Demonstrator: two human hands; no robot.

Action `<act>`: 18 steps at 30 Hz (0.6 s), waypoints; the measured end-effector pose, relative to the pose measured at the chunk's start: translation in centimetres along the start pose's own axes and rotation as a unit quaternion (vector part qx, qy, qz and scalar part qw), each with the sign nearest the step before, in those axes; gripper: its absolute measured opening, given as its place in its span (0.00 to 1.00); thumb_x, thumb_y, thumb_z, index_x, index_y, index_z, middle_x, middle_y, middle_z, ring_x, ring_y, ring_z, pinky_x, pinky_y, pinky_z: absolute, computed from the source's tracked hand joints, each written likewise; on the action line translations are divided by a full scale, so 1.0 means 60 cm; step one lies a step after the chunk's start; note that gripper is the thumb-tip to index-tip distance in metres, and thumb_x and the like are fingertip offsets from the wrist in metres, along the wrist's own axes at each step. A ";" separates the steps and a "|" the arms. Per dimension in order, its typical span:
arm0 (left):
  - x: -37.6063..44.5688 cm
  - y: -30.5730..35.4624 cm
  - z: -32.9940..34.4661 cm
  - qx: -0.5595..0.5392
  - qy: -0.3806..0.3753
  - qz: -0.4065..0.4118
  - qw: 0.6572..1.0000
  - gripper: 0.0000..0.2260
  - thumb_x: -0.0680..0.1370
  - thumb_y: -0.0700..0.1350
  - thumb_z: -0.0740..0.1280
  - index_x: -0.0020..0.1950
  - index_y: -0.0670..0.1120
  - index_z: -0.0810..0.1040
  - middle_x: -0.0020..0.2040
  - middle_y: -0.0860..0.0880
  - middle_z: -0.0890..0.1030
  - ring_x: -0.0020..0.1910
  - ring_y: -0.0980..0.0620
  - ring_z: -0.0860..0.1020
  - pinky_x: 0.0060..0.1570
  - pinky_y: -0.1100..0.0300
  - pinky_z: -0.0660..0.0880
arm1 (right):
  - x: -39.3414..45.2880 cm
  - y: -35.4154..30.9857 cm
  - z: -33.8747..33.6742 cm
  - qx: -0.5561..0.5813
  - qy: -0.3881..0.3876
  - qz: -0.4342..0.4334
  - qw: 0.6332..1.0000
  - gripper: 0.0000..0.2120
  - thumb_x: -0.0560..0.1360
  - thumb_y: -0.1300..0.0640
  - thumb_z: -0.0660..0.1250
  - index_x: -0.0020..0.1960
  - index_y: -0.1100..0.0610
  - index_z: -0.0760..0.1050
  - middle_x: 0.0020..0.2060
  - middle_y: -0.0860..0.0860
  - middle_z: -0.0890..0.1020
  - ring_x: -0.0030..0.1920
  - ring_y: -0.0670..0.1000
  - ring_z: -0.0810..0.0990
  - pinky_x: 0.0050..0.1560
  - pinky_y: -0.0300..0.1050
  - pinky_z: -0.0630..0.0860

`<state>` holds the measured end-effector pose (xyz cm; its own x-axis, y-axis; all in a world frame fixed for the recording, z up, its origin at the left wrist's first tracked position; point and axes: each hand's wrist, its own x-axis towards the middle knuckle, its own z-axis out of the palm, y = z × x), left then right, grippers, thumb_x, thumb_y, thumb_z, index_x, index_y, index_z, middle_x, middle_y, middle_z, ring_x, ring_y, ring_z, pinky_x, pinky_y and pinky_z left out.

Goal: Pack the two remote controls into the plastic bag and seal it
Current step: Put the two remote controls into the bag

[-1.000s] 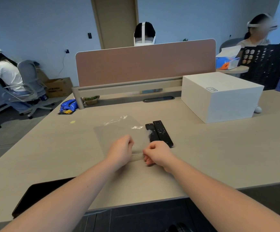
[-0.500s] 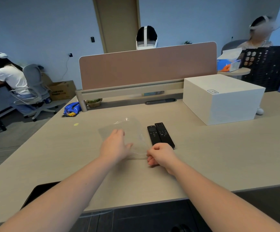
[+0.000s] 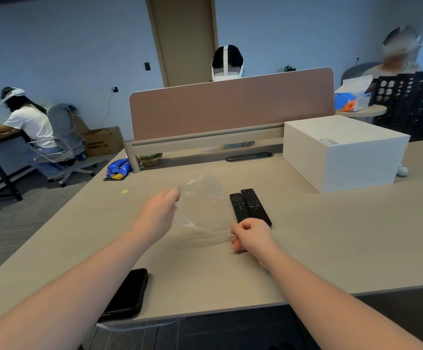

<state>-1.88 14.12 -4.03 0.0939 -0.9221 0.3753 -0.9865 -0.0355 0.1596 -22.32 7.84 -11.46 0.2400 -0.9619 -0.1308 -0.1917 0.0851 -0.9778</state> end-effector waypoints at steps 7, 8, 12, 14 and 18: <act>-0.007 0.001 0.004 -0.029 0.039 -0.001 0.999 0.06 0.77 0.42 0.64 0.51 0.41 0.77 0.46 0.43 0.82 0.48 0.41 0.78 0.44 0.52 0.73 | -0.010 0.013 -0.014 -0.150 0.179 -0.089 0.968 0.14 0.77 0.52 0.62 0.37 0.59 0.74 0.35 0.55 0.81 0.35 0.58 0.81 0.39 0.49 0.78; -0.008 0.000 0.007 -0.015 0.030 0.002 0.999 0.07 0.78 0.44 0.64 0.49 0.42 0.78 0.46 0.43 0.82 0.49 0.41 0.78 0.45 0.52 0.74 | -0.008 0.014 -0.013 -0.182 0.187 -0.095 0.961 0.12 0.77 0.53 0.62 0.38 0.59 0.75 0.38 0.56 0.82 0.38 0.58 0.80 0.41 0.49 0.77; -0.013 0.001 0.021 0.009 0.011 -0.005 1.000 0.08 0.79 0.46 0.62 0.49 0.45 0.79 0.47 0.45 0.83 0.50 0.43 0.78 0.45 0.51 0.75 | -0.004 0.008 -0.005 -0.294 0.184 -0.077 0.935 0.11 0.76 0.53 0.63 0.46 0.62 0.76 0.46 0.58 0.79 0.45 0.59 0.78 0.43 0.48 0.74; -0.013 0.003 0.027 0.012 0.005 -0.010 1.000 0.08 0.79 0.46 0.61 0.49 0.45 0.79 0.48 0.46 0.83 0.51 0.43 0.78 0.45 0.52 0.74 | -0.003 0.001 -0.004 -0.327 0.176 -0.058 0.927 0.13 0.76 0.50 0.64 0.47 0.61 0.75 0.48 0.58 0.78 0.47 0.59 0.79 0.44 0.48 0.74; -0.014 0.002 0.034 0.005 -0.002 -0.025 1.000 0.09 0.79 0.45 0.60 0.51 0.47 0.80 0.50 0.48 0.84 0.52 0.45 0.78 0.46 0.53 0.75 | 0.004 -0.018 -0.001 -0.366 0.144 -0.014 0.919 0.19 0.73 0.45 0.67 0.53 0.61 0.74 0.52 0.57 0.76 0.51 0.59 0.79 0.41 0.46 0.70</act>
<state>-2.36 14.11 -6.17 0.1436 -0.9202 0.3641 -0.9819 -0.0866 0.1686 -22.14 7.49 -10.45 0.0125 -0.9989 0.0450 -0.8038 -0.0368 -0.5938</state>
